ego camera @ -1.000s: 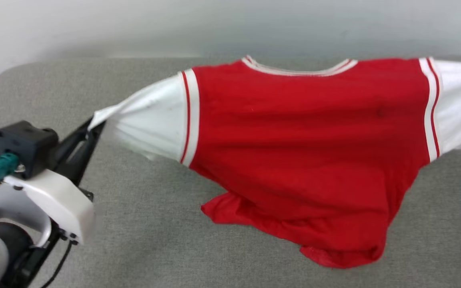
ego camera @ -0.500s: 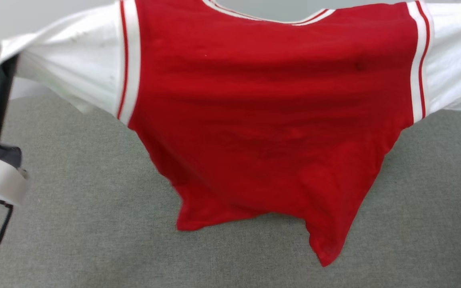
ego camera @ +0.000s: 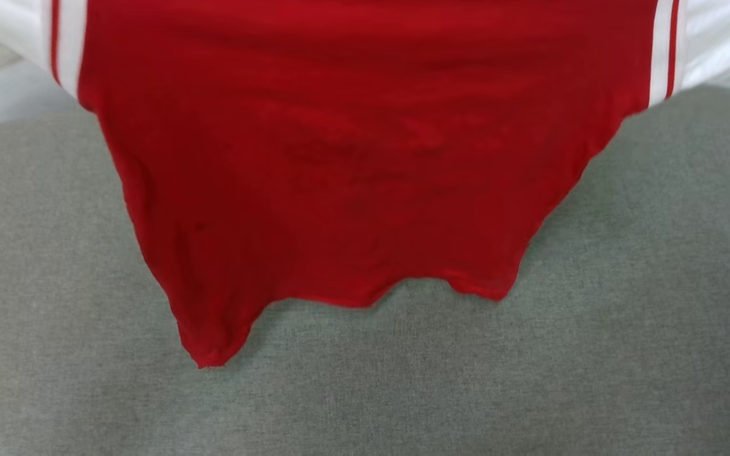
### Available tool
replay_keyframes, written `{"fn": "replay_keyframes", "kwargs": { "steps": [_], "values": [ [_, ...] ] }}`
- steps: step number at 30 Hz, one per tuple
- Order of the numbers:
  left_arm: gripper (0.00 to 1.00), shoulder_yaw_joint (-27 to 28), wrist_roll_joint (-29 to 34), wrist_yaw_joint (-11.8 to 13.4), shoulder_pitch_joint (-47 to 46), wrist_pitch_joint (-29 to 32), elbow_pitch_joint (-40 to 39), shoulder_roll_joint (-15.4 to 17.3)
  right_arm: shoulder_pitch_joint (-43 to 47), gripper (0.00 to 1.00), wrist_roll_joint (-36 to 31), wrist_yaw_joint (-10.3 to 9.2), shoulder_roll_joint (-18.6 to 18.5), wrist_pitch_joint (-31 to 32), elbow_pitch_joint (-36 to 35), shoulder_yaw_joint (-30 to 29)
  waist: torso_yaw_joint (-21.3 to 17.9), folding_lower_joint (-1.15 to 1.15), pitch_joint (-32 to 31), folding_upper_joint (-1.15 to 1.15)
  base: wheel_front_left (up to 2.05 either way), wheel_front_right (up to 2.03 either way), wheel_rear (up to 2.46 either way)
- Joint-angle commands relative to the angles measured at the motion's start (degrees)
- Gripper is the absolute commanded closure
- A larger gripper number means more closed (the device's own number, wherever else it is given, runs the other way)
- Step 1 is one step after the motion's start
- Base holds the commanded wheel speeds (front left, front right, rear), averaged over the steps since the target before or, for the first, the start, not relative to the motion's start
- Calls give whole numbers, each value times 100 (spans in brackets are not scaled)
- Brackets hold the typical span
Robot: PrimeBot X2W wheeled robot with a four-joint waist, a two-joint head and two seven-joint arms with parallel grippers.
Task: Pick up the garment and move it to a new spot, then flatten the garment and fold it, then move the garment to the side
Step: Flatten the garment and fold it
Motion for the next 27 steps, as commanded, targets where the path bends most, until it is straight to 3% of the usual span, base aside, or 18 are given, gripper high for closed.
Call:
{"fn": "replay_keyframes", "kwargs": {
  "steps": [1,6,13,19,27],
  "values": [
    [100,27,-23,-61,-194,-24,106,69,-218,100,7,-2,28,-15,42,2,-4,0,273,0,0,0,0],
    [100,-147,-139,-386,-1003,-58,644,146,-1032,100,-142,-2,79,-160,362,56,18,0,848,0,0,0,0],
    [100,-711,-72,-940,-2760,-152,1735,-26,-2355,100,-464,-3,239,-560,1091,103,113,0,1807,0,0,0,0],
    [100,-1153,257,-1203,-4371,-413,2746,-449,-3454,100,-779,-3,365,-1043,1871,117,191,0,2356,0,0,0,0],
    [100,-1616,821,-1435,-6608,-1179,4437,-1280,-5134,100,-1554,-3,675,-2127,3288,-220,284,0,2931,0,0,0,0]
  ]
}}
